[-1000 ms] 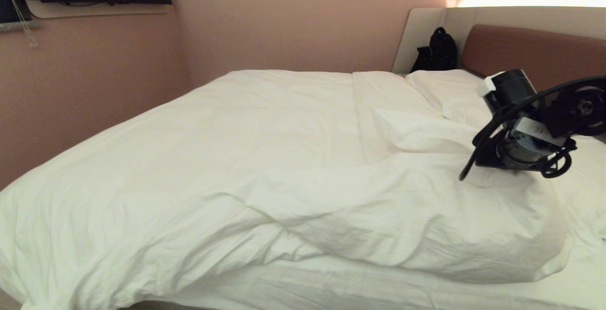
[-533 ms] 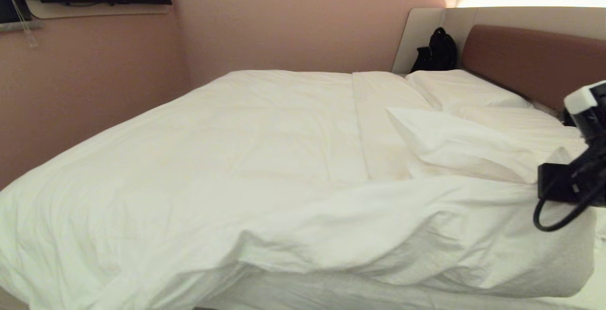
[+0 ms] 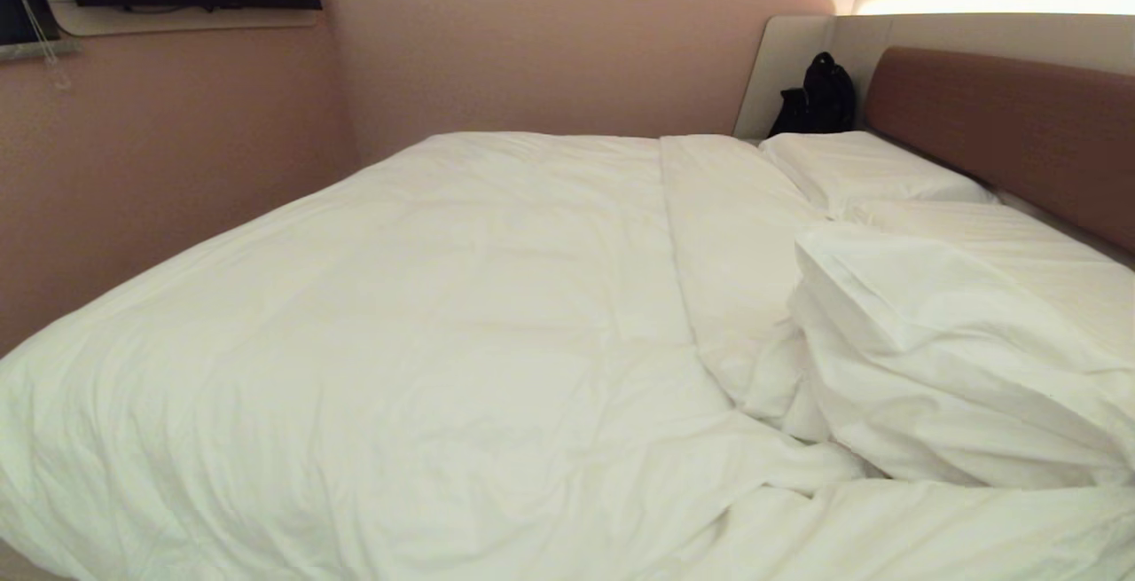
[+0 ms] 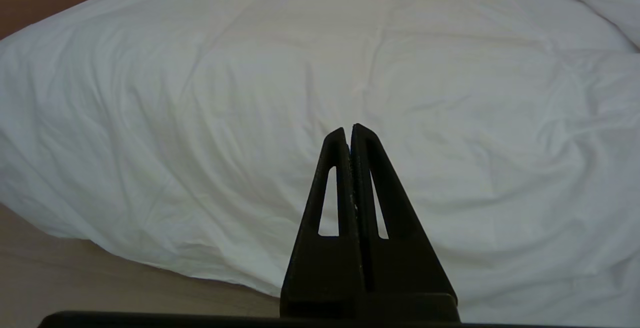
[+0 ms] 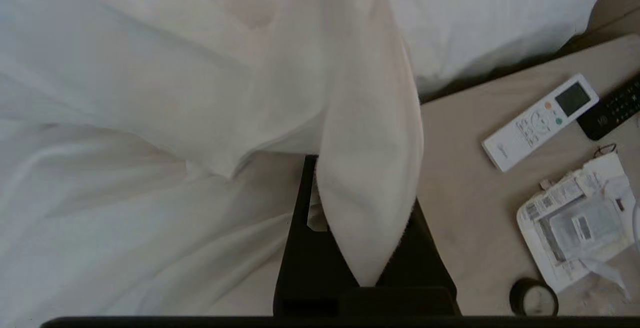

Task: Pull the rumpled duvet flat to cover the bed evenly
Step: Flatten the corners of the folded blanket

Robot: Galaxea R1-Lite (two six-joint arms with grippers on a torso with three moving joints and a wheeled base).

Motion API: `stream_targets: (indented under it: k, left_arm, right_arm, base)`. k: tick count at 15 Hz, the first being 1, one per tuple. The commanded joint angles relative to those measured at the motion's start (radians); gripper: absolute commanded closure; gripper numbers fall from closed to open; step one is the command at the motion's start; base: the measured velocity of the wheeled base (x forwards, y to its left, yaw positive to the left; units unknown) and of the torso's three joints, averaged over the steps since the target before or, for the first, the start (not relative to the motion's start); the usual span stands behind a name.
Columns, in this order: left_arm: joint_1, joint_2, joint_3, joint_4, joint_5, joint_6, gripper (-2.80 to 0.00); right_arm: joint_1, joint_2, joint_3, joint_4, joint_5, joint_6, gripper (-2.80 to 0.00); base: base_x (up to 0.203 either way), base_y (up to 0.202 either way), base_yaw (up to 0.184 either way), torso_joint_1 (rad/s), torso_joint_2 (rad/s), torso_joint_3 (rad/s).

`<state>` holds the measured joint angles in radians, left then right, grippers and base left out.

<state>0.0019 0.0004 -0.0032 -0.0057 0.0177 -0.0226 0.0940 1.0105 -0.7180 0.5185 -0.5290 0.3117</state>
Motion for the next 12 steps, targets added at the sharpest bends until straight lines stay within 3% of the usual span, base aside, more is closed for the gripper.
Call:
stream_targets:
  k: [1,8,12]
  left_arm:
    - [0.001,0.000,0.000,0.000,0.001,0.000,0.00]
    - [0.001,0.000,0.000,0.000,0.001,0.000,0.00]
    - [0.000,0.000,0.000,0.000,0.001,-0.001,0.00]
  right_arm:
    - [-0.001,-0.090,0.064,0.001,0.023,0.001,0.00]
    - [0.002,-0.331,0.178,0.021,0.116,-0.024,0.00]
    - [0.003,-0.460,0.243,0.050,0.126,-0.039,0.00]
  base:
    - [0.000,0.000,0.000,0.000,0.00,0.000]
    - [0.000,0.000,0.000,0.000,0.00,0.000]
    - [0.000,0.000,0.000,0.000,0.00,0.000]
